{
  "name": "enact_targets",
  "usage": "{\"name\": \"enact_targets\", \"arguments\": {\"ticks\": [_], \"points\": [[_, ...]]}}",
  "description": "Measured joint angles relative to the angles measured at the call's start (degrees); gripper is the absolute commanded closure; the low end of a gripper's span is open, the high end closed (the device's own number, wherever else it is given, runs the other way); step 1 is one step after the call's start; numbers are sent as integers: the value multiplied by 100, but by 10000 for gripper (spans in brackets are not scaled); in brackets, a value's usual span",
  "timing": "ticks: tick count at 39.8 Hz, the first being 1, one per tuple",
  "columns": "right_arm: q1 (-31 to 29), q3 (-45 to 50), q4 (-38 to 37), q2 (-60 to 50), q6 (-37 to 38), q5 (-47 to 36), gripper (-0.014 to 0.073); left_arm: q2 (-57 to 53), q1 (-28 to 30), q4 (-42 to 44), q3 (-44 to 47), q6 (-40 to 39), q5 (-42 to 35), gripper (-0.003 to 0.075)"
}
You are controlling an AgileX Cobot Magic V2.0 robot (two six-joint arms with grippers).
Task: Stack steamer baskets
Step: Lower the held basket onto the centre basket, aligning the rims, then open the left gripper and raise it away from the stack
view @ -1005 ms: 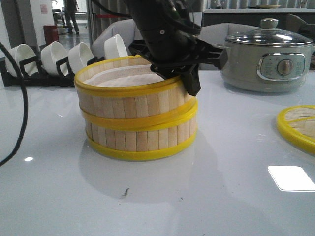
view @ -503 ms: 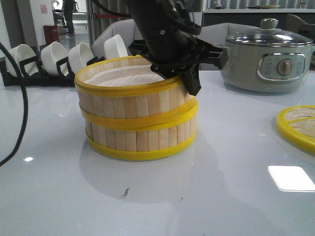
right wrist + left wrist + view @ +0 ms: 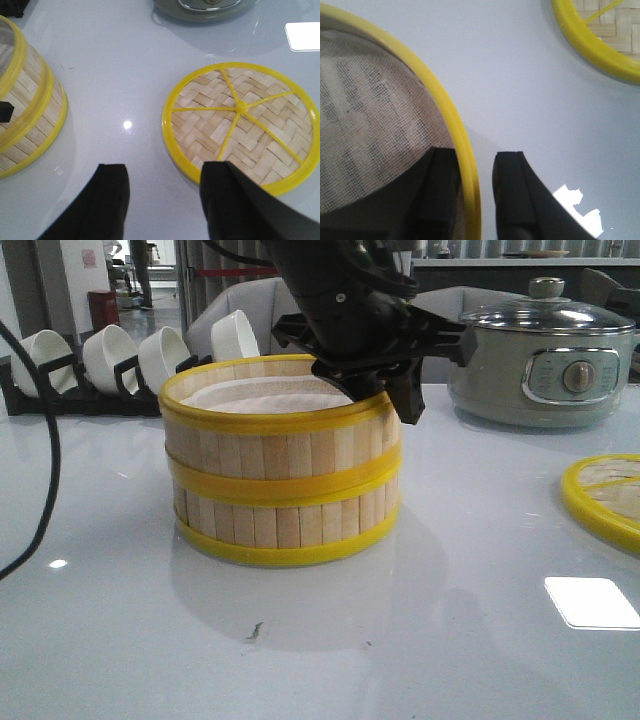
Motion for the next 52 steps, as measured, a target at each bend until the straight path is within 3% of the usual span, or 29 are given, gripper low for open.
{"name": "enact_targets", "arguments": {"ticks": [9, 19, 34, 37, 43, 52], "points": [[0, 0, 0, 0, 0, 0, 148, 0, -10, -4, 0, 0, 0, 429], [0, 0, 0, 0, 0, 21, 148, 0, -10, -4, -18, 0, 0, 377], [0, 0, 0, 0, 0, 42, 148, 0, -10, 405, -635, 0, 396, 377], [0, 0, 0, 0, 0, 42, 148, 0, 14, 461, -815, 0, 564, 419], [0, 0, 0, 0, 0, 54, 148, -106, 197, 461, -1088, 0, 783, 633], [0, 0, 0, 0, 0, 64, 148, -708, 819, 461, -1150, 0, 890, 636]]}}
